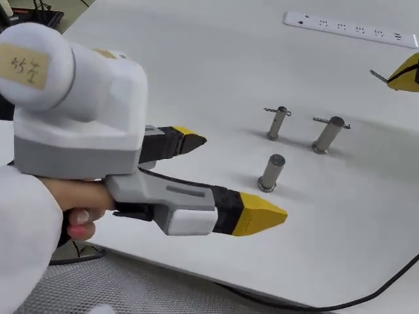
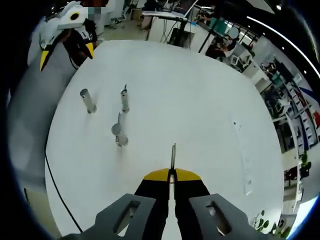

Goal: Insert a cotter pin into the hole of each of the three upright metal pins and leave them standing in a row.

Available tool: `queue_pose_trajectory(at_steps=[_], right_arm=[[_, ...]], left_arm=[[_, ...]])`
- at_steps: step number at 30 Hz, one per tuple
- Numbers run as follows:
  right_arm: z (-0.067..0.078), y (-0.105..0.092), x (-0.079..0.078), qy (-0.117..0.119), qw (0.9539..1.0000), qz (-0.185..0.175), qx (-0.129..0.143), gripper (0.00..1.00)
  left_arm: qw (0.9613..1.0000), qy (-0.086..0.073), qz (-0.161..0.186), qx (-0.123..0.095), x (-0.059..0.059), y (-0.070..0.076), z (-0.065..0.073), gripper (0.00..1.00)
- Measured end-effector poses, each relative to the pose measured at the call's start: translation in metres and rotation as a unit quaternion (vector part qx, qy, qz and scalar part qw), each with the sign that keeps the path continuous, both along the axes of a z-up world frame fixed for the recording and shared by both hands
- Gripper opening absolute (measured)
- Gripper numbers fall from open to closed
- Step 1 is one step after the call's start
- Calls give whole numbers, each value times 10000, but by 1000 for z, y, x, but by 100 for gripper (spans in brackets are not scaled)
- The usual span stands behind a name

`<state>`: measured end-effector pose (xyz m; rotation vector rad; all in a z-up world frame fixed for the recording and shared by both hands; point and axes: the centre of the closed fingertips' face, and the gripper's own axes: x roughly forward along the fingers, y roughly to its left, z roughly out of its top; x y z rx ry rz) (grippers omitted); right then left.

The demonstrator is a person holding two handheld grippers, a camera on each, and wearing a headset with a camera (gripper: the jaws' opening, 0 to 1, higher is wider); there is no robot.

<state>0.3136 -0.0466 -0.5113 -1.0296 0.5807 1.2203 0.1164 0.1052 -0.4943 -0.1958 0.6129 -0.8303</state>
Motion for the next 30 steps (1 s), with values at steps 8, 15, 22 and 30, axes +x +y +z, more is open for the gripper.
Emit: queue_pose_trajectory(at_steps=[8,15,22,30], right_arm=[[34,32,-51,-371,9970,529,434,0],[41,53,-90,-474,9929,921,577,0],[41,71,-121,-426,9890,1164,802,0],[37,85,-144,-430,9857,1369,883,0]], left_arm=[[9986,99,161,-488,15,-7,14,76],[9944,294,253,-984,27,-16,23,66],[9915,486,222,-1186,37,-25,26,54],[9857,723,69,-1522,43,-41,33,30]])
